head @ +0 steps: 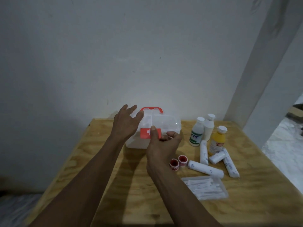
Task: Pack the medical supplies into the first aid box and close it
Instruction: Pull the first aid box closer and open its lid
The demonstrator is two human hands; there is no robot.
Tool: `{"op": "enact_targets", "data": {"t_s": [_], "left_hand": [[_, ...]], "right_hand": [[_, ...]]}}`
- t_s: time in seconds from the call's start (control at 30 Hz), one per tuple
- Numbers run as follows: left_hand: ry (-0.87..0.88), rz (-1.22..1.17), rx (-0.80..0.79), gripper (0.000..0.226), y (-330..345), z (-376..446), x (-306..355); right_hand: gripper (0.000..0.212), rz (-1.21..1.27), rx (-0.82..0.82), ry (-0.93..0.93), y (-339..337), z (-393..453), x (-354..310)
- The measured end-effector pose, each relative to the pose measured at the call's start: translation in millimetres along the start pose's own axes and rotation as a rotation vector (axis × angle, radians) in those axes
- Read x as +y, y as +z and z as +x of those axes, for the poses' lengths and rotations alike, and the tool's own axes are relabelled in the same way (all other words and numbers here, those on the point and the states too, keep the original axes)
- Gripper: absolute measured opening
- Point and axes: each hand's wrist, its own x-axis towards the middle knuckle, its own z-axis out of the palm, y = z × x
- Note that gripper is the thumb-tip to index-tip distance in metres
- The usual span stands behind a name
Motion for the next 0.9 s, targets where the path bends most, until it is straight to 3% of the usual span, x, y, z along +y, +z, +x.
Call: {"op": "enact_targets", "data": {"t_s": [0.37,0.57,0.67,0.9], "left_hand": [[0.011,-0.019,-0.001,0.056,2,0,-4],[0.029,-0.012,0.003,0.057,2,-1,-4],[0.038,0.007,0.022,0.059,3,-1,-5],[-0.028,-0.159,0.140,0.063,4,-3,-7]], "right_hand": [[0.037,-0.744,-0.599,-0.892,-48,39,-12],[0.022,-0.993,-0.613,-1.321,-41,66,-28],[0.023,-1.038,-0.600,-1.330,-35,69,-39],[0.026,-0.924,-0.744,-1.175,-33,71,-41]]}}
